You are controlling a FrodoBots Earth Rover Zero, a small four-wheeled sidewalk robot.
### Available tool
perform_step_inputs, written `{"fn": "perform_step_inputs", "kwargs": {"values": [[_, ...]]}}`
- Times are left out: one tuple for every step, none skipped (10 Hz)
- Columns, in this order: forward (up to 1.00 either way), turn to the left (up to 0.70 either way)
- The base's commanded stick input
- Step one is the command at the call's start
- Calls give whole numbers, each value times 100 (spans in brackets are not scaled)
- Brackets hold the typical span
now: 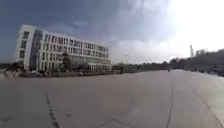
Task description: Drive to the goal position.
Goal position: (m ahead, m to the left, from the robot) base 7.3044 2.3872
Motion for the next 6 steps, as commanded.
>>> {"fn": "perform_step_inputs", "kwargs": {"values": [[70, 28], [70, 24], [70, 20], [70, 16], [70, 11], [70, 7]]}}
